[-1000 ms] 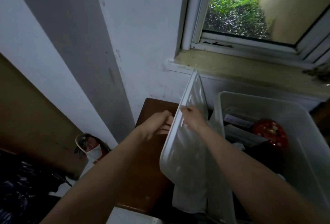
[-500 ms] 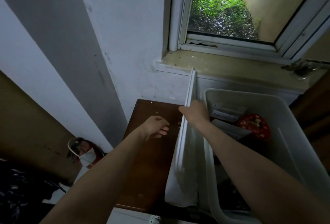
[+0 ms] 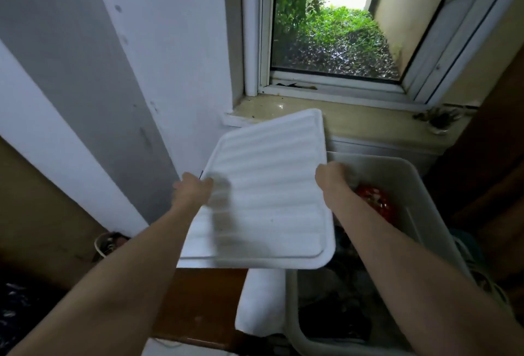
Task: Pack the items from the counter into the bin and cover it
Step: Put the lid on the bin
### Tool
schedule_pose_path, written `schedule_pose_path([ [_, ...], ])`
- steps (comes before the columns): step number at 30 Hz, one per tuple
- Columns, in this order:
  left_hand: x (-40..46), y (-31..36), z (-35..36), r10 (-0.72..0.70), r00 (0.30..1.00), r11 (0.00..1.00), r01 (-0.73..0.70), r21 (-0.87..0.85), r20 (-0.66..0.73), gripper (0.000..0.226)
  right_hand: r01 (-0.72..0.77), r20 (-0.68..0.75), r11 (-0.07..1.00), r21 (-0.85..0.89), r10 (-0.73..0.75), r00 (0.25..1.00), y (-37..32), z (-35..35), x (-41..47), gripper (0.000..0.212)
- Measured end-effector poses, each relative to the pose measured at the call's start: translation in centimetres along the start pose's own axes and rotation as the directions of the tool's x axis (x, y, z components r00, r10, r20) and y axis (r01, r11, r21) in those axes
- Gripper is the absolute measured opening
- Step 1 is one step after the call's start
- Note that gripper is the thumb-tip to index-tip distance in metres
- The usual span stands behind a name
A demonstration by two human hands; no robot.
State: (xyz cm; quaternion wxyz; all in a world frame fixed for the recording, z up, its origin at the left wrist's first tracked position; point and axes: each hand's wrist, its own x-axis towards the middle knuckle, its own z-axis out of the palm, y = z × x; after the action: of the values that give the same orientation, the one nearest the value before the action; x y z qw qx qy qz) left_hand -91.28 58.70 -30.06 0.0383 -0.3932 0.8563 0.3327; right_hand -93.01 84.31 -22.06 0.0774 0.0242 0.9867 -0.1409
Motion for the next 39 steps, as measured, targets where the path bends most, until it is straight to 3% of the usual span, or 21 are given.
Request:
schedule_pose_path([
  [3,-1.6,0.6,-0.4,-0.105,0.988,0.994,0.107,0.008,-0.114,0.074,-0.063,-0.045,0.998,-0.032,0.061,0.997,3.8,-1.1,0.5,0.034],
  [5,-2.0,0.6,0.4,-0.079,0.994,0.994,0.072,-0.084,-0.079,0.077,-0.03,-0.071,0.998,0.061,0.034,0.997,6.8,-1.8,0.7,0.033],
  [7,-3.5,1.3,1.2,-0.008,0.999,0.97,0.0,-0.241,-0.031,0.067,-0.083,-0.112,0.976,0.2,0.107,0.988,9.4,-2.9,0.4,0.033],
  [8,-4.5,1.9,1.6,0.054,0.998,0.961,-0.061,-0.27,-0.032,0.058,-0.105,-0.101,0.917,0.385,0.155,0.983,10.6,-3.4,0.2,0.034],
  [9,-5.7,2.6,2.1,0.12,0.992,0.961,-0.123,-0.248,-0.024,0.049,-0.215,-0.026,0.713,0.667,0.312,0.95,11.8,-3.9,0.6,0.033],
  [10,-7.1,3.5,2.6,0.175,0.984,0.963,-0.174,-0.208,-0.014,0.046,-0.273,0.078,0.472,0.838,0.391,0.917,13.2,-4.4,1.2,0.03],
  [11,-8.2,4.2,3.3,0.218,0.976,0.961,-0.219,-0.171,-0.02,0.046,-0.234,0.036,0.46,0.856,0.401,0.916,15.0,-4.5,1.2,0.025],
  [12,-9.4,4.8,4.0,0.243,0.97,0.957,-0.243,-0.159,-0.017,0.049,-0.236,-0.014,0.608,0.758,0.377,0.926,16.5,-4.8,1.0,0.024],
  [13,-10.5,5.1,4.7,0.252,0.968,0.956,-0.252,-0.153,-0.018,0.051,-0.248,-0.012,0.677,0.693,0.356,0.935,18.0,-4.7,1.1,0.03],
  [16,-13.2,5.5,6.9,0.263,0.964,0.961,-0.265,-0.082,-0.029,0.052,-0.167,-0.126,0.772,0.613,0.304,0.944,22.0,-4.1,0.5,0.038],
  [19,-16.0,5.6,9.1,0.249,0.967,0.968,-0.249,0.008,-0.056,0.046,-0.186,-0.154,0.811,0.554,0.32,0.935,25.4,-3.1,-0.5,0.026],
  [24,-18.5,4.4,11.8,0.252,0.963,0.963,-0.241,0.117,-0.091,0.047,-0.208,-0.135,0.85,0.484,0.308,0.942,28.6,-0.9,-2.4,0.039],
  [29,-19.4,3.1,12.8,0.25,0.962,0.954,-0.226,0.195,-0.107,0.053,-0.222,-0.107,0.851,0.476,0.306,0.946,29.3,1.0,-3.6,0.028],
  [35,-19.9,1.9,13.4,0.279,0.956,0.949,-0.26,0.176,-0.095,0.053,-0.237,-0.104,0.85,0.471,0.32,0.942,29.9,2.8,-3.5,0.018],
  [39,-20.0,2.2,13.5,0.289,0.953,0.951,-0.275,0.14,-0.094,0.053,-0.266,-0.102,0.86,0.436,0.341,0.935,29.7,3.0,-3.5,0.03],
])
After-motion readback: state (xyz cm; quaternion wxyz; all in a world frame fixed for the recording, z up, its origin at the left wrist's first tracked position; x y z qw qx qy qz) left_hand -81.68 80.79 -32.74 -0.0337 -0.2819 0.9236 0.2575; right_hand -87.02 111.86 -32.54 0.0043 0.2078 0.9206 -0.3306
